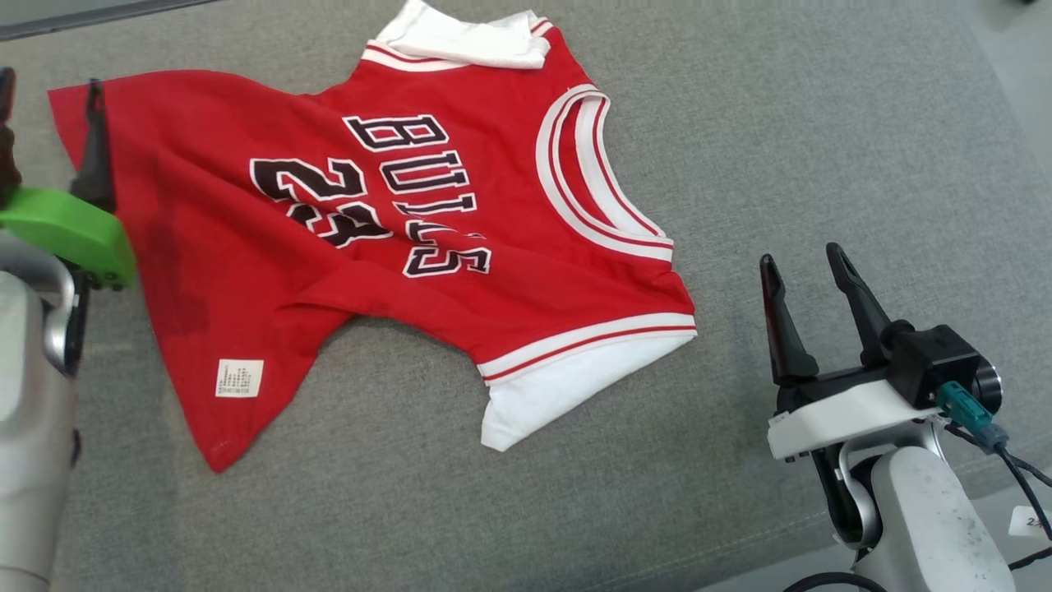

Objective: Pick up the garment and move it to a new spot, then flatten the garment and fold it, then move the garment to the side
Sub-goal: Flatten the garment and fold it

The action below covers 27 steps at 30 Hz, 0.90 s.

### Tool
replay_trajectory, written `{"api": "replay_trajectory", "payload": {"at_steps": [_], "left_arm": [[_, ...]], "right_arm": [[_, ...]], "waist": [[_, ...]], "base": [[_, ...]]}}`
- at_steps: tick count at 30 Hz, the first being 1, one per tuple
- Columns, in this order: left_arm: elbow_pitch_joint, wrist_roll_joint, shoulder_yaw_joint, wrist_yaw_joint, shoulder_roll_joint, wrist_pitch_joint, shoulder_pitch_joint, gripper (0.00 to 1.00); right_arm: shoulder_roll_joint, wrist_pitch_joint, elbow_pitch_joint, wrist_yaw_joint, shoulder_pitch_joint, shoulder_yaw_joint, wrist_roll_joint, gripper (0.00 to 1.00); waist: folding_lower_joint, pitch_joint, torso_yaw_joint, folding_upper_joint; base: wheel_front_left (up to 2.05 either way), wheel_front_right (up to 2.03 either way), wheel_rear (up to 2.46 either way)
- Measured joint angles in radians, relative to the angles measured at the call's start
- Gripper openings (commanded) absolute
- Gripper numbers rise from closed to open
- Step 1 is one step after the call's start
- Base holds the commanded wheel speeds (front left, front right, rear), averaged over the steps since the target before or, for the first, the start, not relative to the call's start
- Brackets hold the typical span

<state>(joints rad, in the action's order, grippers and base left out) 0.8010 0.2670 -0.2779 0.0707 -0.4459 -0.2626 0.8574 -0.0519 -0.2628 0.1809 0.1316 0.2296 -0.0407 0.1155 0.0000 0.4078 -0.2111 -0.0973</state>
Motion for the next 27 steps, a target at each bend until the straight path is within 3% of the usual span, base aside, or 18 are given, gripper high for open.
{"api": "replay_trajectory", "payload": {"at_steps": [13, 14, 20, 27], "left_arm": [[-0.190, 0.041, 0.155, 0.019, 0.245, -0.001, -0.421, 1.00], [-0.195, 0.044, 0.186, 0.025, 0.283, -0.002, -0.486, 1.00], [-0.182, 0.025, 0.224, 0.044, 0.346, -0.002, -0.604, 1.00], [-0.144, 0.002, 0.265, 0.049, 0.380, -0.001, -0.648, 1.00]], "right_arm": [[-0.009, 0.000, 0.031, 0.000, -0.056, -0.006, 0.000, 1.00], [-0.012, 0.000, 0.034, 0.000, -0.063, -0.008, 0.000, 1.00], [-0.021, 0.000, 0.033, 0.000, -0.083, -0.009, 0.002, 1.00], [-0.023, 0.000, 0.025, 0.000, -0.086, -0.007, 0.001, 1.00]], "waist": [[-0.0001, -0.134, 0.077, -0.0002], [-0.0001, -0.154, 0.085, -0.0002], [-0.0001, -0.193, 0.095, -0.0003], [-0.0001, -0.198, 0.090, -0.0002]], "base": [[0.00, 0.00, 0.00], [0.00, 0.00, 0.00], [0.00, 0.00, 0.00], [0.00, 0.00, 0.00]]}}
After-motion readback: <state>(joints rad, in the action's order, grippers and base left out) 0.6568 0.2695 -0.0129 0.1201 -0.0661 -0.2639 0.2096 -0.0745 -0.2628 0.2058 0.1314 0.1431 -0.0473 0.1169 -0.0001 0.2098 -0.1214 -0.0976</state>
